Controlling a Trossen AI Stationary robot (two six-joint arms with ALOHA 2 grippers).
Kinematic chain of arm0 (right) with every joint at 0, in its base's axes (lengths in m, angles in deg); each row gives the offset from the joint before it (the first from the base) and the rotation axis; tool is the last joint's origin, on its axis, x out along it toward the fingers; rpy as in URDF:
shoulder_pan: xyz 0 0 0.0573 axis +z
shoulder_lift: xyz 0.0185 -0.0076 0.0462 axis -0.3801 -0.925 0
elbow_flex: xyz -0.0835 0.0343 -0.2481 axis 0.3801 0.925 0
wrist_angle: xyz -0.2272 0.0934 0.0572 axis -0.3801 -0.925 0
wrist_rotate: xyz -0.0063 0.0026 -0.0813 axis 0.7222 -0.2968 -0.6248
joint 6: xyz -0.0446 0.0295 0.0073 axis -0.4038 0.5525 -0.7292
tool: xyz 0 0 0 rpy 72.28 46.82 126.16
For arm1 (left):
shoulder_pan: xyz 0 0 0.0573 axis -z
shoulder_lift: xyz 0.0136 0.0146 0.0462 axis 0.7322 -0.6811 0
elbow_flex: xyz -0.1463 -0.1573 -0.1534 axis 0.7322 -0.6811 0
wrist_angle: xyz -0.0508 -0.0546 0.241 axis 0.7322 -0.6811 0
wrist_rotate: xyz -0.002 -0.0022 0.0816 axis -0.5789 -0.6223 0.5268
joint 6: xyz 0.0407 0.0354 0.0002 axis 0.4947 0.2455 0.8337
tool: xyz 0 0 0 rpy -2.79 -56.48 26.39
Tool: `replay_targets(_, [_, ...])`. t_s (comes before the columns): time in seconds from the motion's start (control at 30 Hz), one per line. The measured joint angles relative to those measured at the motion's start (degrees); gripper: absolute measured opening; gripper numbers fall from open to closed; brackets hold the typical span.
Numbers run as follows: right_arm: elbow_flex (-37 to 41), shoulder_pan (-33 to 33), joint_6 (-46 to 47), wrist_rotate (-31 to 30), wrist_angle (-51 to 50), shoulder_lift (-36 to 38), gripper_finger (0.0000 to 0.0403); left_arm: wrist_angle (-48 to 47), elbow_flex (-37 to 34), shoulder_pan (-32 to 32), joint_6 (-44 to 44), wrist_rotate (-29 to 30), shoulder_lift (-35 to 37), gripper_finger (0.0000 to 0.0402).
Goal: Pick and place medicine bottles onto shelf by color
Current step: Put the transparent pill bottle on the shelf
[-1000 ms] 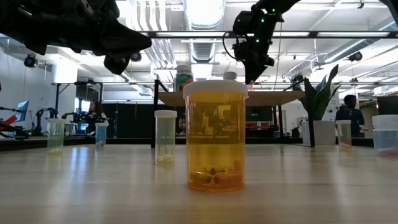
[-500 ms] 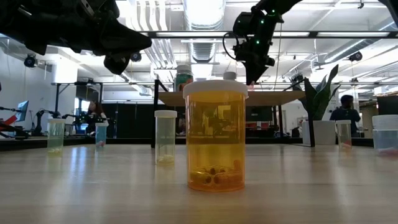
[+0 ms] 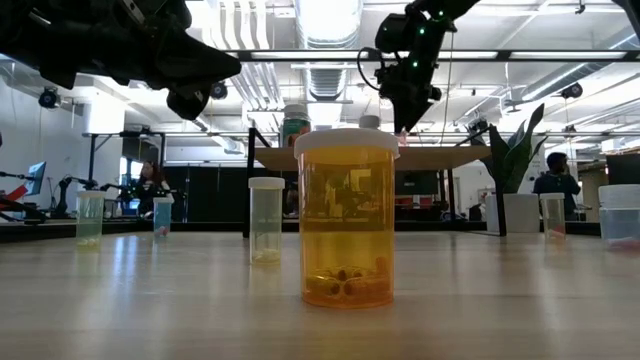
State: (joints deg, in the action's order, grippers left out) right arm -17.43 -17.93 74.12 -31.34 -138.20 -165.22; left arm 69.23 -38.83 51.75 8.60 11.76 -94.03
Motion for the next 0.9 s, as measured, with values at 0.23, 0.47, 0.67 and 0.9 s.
replay_targets(0.23, [-6.3, 0.2, -1.7, 0.2, -9.5, 2.6, 0.0243, 1.2, 0.0, -0.1, 0.0, 0.0, 0.0, 0.0011])
replay_targets(0.47, [0.2, 6.5, -0.7, 0.3, -7.4, 12.6, 0.0164, 1.5, 0.0, 0.0, 0.1, -6.1, 0.0, 0.0011])
replay_targets(0.67, [19.1, 16.8, 3.0, 0.6, 8.7, 24.4, 0.0058, 1.5, 0.0, 0.4, 0.5, -6.2, -0.1, 0.0011])
replay_targets(0.9, [40.4, 32.6, 7.0, 1.6, 30.9, 32.1, 0.0013, 1.5, 0.0, 1.9, 3.0, -6.3, -1.1, 0.0011])
